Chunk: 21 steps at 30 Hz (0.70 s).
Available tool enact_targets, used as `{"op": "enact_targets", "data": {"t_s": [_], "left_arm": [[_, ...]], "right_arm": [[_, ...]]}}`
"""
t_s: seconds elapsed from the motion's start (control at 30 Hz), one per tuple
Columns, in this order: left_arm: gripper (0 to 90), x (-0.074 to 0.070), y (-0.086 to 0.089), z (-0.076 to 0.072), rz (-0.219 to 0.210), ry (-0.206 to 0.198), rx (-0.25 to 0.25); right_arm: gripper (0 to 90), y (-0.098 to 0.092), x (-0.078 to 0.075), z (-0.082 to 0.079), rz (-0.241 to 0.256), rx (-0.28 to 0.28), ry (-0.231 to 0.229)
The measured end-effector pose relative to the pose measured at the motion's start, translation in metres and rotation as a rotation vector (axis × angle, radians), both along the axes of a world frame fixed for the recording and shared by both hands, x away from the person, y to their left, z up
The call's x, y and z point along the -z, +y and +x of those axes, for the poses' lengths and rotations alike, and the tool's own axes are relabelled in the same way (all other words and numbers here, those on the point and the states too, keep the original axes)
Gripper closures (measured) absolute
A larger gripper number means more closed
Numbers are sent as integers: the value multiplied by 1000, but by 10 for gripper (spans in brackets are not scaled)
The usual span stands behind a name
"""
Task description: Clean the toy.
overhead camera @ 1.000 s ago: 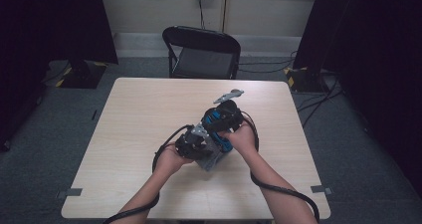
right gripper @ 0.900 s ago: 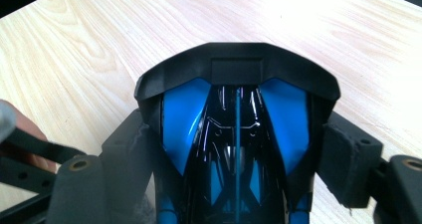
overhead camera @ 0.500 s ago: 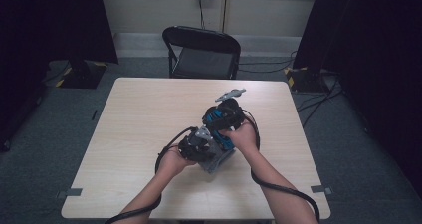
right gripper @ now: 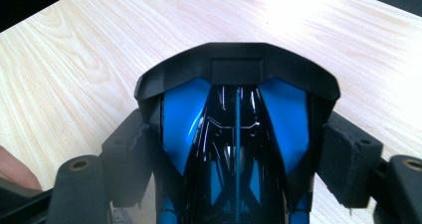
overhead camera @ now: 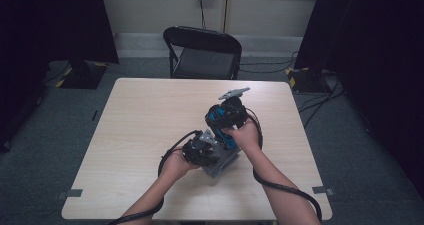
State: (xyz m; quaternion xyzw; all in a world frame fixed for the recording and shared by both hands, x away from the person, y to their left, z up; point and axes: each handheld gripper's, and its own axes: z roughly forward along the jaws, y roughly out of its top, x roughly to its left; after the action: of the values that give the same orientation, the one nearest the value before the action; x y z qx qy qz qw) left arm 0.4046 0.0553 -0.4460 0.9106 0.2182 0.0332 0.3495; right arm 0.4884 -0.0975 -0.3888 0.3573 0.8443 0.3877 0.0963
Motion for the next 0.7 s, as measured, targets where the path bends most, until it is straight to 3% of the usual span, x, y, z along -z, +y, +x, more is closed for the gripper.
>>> {"op": "enact_targets", "data": {"t_s": [0.7], "left_arm": [[726,7,-28,-17,-4,21,98]], "right_arm": [[254,-7,-5,8,-7,33,-5]]}}
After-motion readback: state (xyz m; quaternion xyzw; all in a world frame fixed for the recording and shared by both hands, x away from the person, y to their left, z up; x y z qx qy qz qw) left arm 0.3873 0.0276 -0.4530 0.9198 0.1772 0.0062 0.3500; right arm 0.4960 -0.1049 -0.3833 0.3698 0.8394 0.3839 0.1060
